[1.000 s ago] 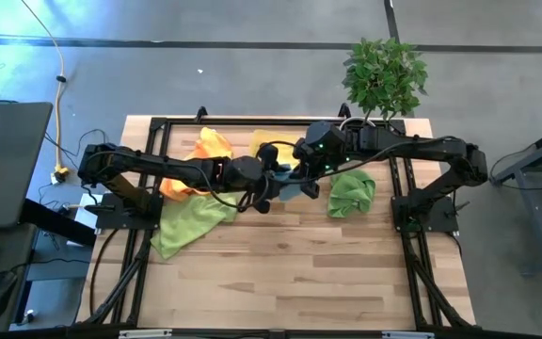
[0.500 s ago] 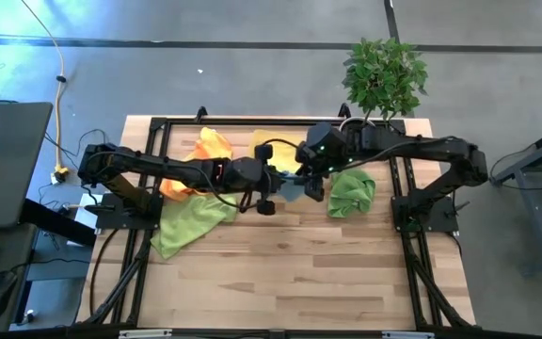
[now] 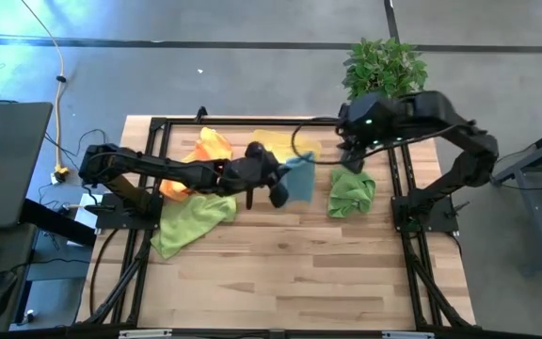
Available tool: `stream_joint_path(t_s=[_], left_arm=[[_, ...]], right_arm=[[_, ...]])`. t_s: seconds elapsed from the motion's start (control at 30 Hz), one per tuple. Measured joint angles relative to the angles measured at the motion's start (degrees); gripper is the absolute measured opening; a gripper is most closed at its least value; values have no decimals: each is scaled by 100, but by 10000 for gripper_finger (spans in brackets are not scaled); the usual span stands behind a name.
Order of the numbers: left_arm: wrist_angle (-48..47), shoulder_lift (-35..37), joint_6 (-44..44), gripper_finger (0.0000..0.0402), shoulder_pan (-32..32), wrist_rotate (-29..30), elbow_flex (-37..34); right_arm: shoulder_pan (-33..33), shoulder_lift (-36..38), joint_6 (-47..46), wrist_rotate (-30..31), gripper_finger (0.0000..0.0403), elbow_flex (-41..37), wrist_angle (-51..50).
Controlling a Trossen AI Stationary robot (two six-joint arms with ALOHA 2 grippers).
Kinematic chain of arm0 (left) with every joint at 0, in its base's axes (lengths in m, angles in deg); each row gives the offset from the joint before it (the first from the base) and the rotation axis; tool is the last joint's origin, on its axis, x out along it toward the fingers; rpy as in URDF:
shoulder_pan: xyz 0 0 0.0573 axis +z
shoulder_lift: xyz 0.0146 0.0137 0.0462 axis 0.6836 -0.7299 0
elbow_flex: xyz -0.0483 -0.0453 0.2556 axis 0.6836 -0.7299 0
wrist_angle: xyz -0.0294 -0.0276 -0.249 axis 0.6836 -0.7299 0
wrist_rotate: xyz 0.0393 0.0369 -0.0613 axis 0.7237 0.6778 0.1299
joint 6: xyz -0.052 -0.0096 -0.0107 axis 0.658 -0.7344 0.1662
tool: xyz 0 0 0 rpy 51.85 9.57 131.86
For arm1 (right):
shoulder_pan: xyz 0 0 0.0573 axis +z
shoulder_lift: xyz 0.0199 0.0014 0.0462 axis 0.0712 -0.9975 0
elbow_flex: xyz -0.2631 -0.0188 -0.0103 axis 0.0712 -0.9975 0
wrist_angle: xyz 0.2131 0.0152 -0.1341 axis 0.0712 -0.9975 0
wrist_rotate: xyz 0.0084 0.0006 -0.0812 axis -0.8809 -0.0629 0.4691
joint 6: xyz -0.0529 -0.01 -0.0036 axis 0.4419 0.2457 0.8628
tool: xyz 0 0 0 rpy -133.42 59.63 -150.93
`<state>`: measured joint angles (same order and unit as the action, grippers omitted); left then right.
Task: Fold microfiber towels
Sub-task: Put the folded blue microfiber towel into the yellow bin
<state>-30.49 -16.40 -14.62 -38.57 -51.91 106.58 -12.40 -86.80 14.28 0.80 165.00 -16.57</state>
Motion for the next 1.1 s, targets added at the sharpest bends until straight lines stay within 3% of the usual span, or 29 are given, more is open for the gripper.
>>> stream_joint_path(t_s=[0.23,0.37,0.6,0.73,0.93,1.1], left_arm=[[1074,-683,1704,6,66,62,0],[1717,-1277,2238,6,74,156,333],[1780,-2227,1782,6,216,755,1958],[743,-2576,1709,6,321,1070,2513],[-1540,-2704,3250,6,459,2213,2511],[-2670,-2704,3815,6,708,2376,2507]], right_arm=[[-100,351,11,765,153,80,-54],[-184,442,20,804,153,80,-63],[-271,464,37,790,153,78,-138],[-271,464,182,788,153,78,-135],[-271,464,392,780,153,78,-135],[-271,464,602,780,153,78,-135]])
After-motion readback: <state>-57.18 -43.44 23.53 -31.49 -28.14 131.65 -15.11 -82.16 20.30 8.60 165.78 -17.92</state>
